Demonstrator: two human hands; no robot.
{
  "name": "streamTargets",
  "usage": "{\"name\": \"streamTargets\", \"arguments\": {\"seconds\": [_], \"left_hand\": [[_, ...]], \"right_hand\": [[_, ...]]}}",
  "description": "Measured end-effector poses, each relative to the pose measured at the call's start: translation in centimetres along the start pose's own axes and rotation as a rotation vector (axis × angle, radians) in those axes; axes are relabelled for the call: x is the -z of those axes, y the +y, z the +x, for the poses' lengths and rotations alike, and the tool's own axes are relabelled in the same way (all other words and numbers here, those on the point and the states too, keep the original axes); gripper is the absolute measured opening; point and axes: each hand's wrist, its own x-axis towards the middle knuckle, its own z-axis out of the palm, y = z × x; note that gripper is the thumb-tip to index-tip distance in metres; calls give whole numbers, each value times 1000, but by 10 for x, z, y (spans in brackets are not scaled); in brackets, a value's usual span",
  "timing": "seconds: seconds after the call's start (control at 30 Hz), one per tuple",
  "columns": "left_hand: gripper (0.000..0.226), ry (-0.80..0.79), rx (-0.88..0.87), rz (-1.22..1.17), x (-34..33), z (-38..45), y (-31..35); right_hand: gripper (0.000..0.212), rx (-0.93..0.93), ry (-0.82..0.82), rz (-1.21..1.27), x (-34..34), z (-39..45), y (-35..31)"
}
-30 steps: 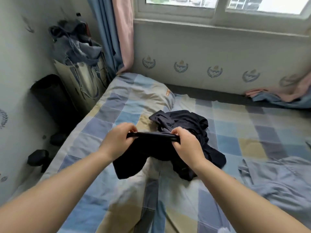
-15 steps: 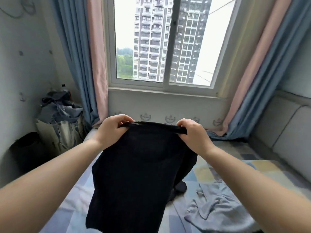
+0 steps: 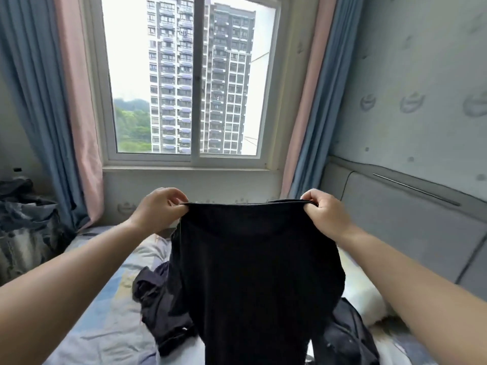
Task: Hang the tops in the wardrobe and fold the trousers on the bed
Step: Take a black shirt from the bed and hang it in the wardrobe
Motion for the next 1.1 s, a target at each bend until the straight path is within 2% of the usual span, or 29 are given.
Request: {"name": "streamTargets", "arguments": {"seconds": [0.07,0.17,0.27,0.33,0.5,0.63,0.8,0.87,0.93,1.03,1.07,1.1], "left_hand": [[14,-75,24,-69,-13,-2,33],[8,-286,130,-402,-40,-8,88],[13,-525,220,-761,-66,-11,138],[19,-694,240,-953,-81,-15,167],[24,-1081,212,-1121,-131,-29,232],[30,-1145,236,-1143,-184,-27,262],[32,-1278,308,-1313,-252,-36,313],[29,-1340,297,-1403,-275,-46,340],[22,-1475,275,-1459,-302,-61,370],[56,-1695,237,-1476,-333,-96,414],[59,-1739,232,-1478,-342,-112,429],[53,-1796,227,-1476,-345,-130,443]], "right_hand": [[20,-56,4,-82,38,-19,10],[14,-146,30,-300,97,-50,24],[7,-245,88,-460,150,-82,40],[4,-366,103,-354,178,-100,53],[5,-685,248,281,236,-152,82],[10,-765,339,630,264,-195,92],[26,-860,522,697,282,-240,87],[29,-875,659,735,288,-258,83],[31,-865,828,759,298,-283,78],[31,-848,1070,753,315,-329,61],[31,-845,1157,735,322,-345,56],[34,-844,1224,719,327,-361,49]]}}
